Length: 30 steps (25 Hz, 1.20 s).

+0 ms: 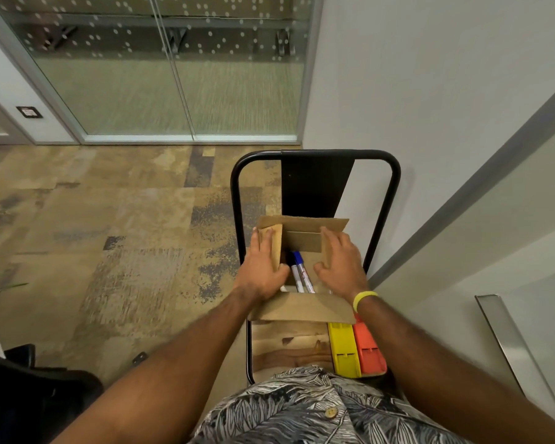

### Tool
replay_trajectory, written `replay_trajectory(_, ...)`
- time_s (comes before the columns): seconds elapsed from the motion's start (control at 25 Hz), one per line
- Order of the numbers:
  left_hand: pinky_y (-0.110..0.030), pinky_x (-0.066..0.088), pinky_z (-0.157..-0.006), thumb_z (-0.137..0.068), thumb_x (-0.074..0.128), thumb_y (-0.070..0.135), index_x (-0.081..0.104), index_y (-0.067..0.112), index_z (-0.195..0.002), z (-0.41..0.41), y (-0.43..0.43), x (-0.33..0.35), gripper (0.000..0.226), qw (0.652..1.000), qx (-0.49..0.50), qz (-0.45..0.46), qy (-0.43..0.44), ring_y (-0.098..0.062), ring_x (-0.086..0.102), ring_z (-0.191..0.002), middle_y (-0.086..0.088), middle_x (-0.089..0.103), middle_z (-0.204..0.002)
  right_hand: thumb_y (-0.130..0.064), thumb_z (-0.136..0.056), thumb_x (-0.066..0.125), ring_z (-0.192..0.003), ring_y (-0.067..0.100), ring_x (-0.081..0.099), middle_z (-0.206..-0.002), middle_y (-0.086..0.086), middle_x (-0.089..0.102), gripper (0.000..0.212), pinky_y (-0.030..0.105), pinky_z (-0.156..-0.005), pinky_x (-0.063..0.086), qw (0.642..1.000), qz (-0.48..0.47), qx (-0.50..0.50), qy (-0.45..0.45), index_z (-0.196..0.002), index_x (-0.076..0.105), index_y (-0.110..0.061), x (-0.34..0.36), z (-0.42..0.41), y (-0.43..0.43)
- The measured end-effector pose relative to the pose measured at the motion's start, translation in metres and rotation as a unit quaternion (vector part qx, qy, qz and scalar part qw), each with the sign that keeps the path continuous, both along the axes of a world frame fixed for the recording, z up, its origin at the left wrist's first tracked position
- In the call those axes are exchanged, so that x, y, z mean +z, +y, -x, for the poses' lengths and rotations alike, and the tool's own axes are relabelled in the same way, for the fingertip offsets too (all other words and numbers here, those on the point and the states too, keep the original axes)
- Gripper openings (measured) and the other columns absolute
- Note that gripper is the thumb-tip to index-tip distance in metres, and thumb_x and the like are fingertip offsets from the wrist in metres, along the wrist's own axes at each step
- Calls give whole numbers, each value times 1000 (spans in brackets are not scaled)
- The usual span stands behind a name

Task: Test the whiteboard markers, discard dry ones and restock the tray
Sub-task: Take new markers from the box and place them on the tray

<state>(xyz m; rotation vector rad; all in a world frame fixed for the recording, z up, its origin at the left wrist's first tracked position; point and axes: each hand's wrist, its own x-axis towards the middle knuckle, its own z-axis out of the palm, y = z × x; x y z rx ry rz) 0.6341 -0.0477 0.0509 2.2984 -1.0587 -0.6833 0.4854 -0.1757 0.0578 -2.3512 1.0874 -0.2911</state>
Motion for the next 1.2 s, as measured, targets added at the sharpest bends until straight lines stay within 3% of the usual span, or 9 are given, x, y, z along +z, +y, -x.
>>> replay_trajectory(0.24,-38,42,-105,-97,49,20,26,22,-153,-15,24,12,60,970,127,142,153,-17,48,-127,-5,46,-146,-18,-88,73,-123,22,53,-140,6,49,63,35,-93,50,981,-46,-118,-144,-143,44,-18,16,33,-17)
replay_trajectory(0.4,-31,53,-86,-100,45,15,43,17,-144,-25,44,4,44,955,160,179,176,-18,59,-111,-7,58,-130,-10,-89,69,-122,27,54,-137,11,50,61,39,-96,49,982,-43,-146,-109,-144,42,-13,21,57,-32)
replay_trajectory(0.52,-24,52,-73,-96,50,9,38,17,-144,-25,59,-7,49,943,204,185,185,-17,59,-105,-6,57,-127,-12,-88,71,-125,30,50,-139,12,47,62,43,-100,47,988,-15,-143,-47,-143,42,-12,12,67,-36)
replay_trajectory(0.72,-36,43,-103,-87,64,17,36,12,-143,-21,75,-30,63,974,194,119,1,-20,46,-122,-5,42,-137,-14,-87,70,-125,32,49,-137,12,49,55,47,-104,44,991,34,-121,41,-137,46,-9,-10,70,-36)
replay_trajectory(0.8,-43,42,-107,-87,64,27,40,9,-142,-22,77,-41,63,979,189,62,-45,-26,44,-126,-9,40,-140,-16,-89,67,-126,32,49,-137,12,50,51,48,-106,42,990,40,-122,59,-135,49,-8,-16,71,-37)
replay_trajectory(0.92,-46,40,-107,-91,58,37,44,8,-141,-23,79,-50,59,984,175,-23,-37,-31,42,-127,-13,43,-139,-17,-91,63,-129,32,47,-140,13,50,47,47,-109,38,989,34,-120,75,-136,50,-7,-20,71,-38)
replay_trajectory(1.04,-48,38,-107,-94,52,47,39,11,-145,-21,79,-50,64,984,168,-56,-14,-32,41,-129,-15,41,-142,-15,-90,65,-130,29,45,-137,10,52,42,45,-111,34,990,67,-117,31,-130,56,-10,-10,62,-32)
replay_trajectory(1.2,-53,22,-115,-89,56,54,26,16,-150,-16,76,-40,78,985,139,-39,-95,-32,23,-143,-12,24,-156,-17,-86,65,-116,22,49,-117,4,58,25,41,-104,37,974,193,-79,-85,-111,66,-15,13,43,-6)
